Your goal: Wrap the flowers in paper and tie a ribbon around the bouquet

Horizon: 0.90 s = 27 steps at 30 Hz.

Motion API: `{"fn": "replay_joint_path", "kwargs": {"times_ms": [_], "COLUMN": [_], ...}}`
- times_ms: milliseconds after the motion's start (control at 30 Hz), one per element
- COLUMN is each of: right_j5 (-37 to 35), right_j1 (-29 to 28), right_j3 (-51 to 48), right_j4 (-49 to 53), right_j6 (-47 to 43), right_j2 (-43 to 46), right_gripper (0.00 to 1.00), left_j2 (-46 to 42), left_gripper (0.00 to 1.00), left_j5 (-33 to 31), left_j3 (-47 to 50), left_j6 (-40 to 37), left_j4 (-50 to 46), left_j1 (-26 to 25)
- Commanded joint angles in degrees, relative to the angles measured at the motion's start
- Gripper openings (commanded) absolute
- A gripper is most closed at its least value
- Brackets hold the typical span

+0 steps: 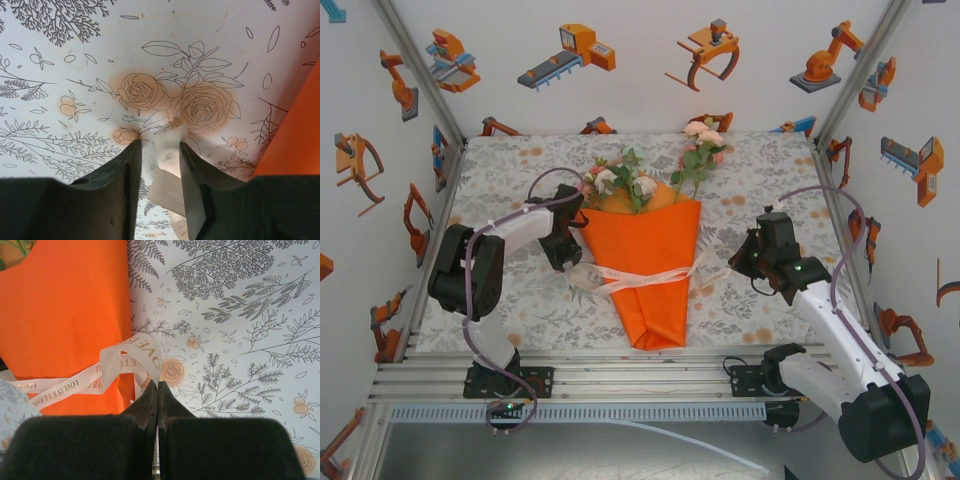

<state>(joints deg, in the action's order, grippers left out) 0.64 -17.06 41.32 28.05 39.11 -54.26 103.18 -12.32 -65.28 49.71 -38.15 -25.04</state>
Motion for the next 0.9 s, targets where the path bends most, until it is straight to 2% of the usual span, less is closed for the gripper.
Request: {"fn": "replay_joint_path", "kwargs": {"times_ms": [0,233,367,500,600,700,867], "right_j5": [-0.3,0.0,-0.1,-0.3,-0.6,-4.5,-16.0], "right_j1": [0.1,0.1,0.1,0.1,0.1,0.2,3.2], "right_j3": [1.1,1.2,1.4,1.5,1.7,2.0,2.4], "right_j4": [0.5,0.5,0.8,1.3,1.5,2.7,4.5], "right_j6": [-0.8,-0.7,-0.7,-0.7,-0.9,-0.8,-0.8], "right_j2": [1.0,0.8,1.3,1.8,1.9,2.4,3.7], "right_gripper": [0.00,0.00,0.00,0.00,0.00,0.00,0.00], "left_j2": [3.3,3.3,4.6,3.4,0.8,-3.7,-10.6], "left_gripper": [0.36,0.26,0.16,0.00,0.00,0.00,0.00], "left_j5": [-3.5,-3.4,-3.9,-3.9,-4.1,-5.4,-1.2], "left_j3": [1.1,0.9,0.8,0.6,0.3,0.7,2.0], "left_j6": [2.1,2.0,2.2,1.2,-0.2,-0.6,0.5], "left_j4": [-3.3,-0.7,0.1,0.7,0.8,0.3,0.0], "left_j1": [0.0,-0.5,-0.3,0.2,1.2,4.1,15.2]}}
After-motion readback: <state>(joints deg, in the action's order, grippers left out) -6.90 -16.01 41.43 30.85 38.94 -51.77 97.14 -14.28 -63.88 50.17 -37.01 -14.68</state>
